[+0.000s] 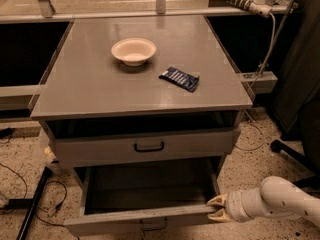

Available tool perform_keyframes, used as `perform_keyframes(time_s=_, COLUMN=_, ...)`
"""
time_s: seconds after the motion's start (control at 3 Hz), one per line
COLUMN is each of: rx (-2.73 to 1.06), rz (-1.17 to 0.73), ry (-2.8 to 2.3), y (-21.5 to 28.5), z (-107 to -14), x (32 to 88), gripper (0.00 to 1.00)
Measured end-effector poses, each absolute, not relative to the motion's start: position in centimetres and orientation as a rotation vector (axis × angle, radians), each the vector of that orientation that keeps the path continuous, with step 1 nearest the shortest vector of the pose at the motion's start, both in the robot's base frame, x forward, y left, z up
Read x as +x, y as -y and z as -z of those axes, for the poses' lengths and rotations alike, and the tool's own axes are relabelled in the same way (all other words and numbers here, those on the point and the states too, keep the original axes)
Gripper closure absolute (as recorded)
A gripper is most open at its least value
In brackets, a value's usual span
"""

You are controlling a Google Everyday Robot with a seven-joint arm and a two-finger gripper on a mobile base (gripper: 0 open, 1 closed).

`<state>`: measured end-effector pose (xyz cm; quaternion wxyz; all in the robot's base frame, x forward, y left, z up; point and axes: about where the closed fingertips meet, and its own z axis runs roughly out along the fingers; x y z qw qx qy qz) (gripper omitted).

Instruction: Open middle drawer

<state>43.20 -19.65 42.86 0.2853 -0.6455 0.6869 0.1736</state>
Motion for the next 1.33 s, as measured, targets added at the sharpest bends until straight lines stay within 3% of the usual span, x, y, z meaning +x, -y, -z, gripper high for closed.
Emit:
perform_keyframes(time_s=0.33, rx=-1.726, rz=-0.464, ry=-1.837, y=19.65, z=-42.86, x=43.20, gripper=0.82)
perform_keyframes(time_s=1.33, rx=-1.729, rz=-0.496, ry=-1.835, y=19.62, z=-42.48, x=42.89, gripper=0.11)
